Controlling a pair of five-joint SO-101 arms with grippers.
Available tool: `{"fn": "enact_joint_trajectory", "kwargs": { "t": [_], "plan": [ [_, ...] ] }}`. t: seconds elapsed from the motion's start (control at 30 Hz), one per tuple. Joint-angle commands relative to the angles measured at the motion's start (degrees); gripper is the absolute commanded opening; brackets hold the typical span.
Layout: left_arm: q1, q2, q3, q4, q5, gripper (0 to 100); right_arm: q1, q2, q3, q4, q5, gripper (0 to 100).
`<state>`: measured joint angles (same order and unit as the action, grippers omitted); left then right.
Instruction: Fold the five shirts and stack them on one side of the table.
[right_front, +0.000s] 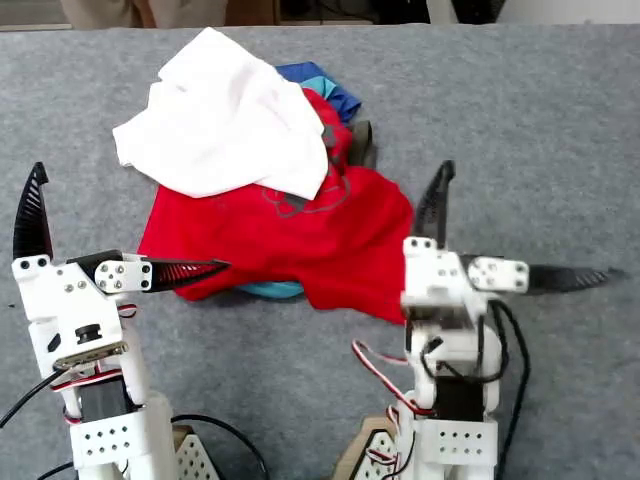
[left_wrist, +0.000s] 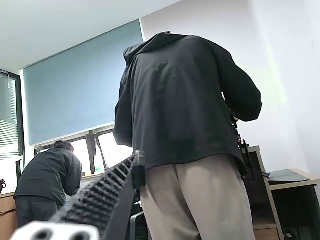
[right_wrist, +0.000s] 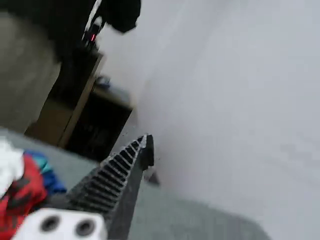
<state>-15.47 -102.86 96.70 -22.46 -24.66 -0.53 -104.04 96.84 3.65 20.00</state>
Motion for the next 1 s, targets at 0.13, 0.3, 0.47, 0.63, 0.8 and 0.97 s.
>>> {"fn": "enact_joint_trajectory", "kwargs": {
  "t": [0.13, 0.3, 0.47, 0.63, 0.8, 0.97],
  "plan": [
    [0.0, -1.3, 0.2, -0.6, 0.0, 91, 0.5, -5.8, -0.1, 26.0, 0.0, 80.0],
    [0.0, -1.3, 0.2, -0.6, 0.0, 91, 0.7, -5.8, -0.1, 35.9, 0.0, 80.0],
    [0.0, -1.3, 0.2, -0.6, 0.0, 91, 0.7, -5.8, -0.1, 44.2, 0.0, 80.0],
    [0.0, -1.3, 0.2, -0.6, 0.0, 91, 0.7, -5.8, -0.1, 47.9, 0.1, 80.0],
    [0.0, -1.3, 0.2, -0.6, 0.0, 91, 0.7, -5.8, -0.1, 48.9, 0.4, 80.0],
    [0.0, -1.3, 0.2, -0.6, 0.0, 91, 0.5, -5.8, -0.1, 52.1, 0.4, 80.0]
  ]
}}
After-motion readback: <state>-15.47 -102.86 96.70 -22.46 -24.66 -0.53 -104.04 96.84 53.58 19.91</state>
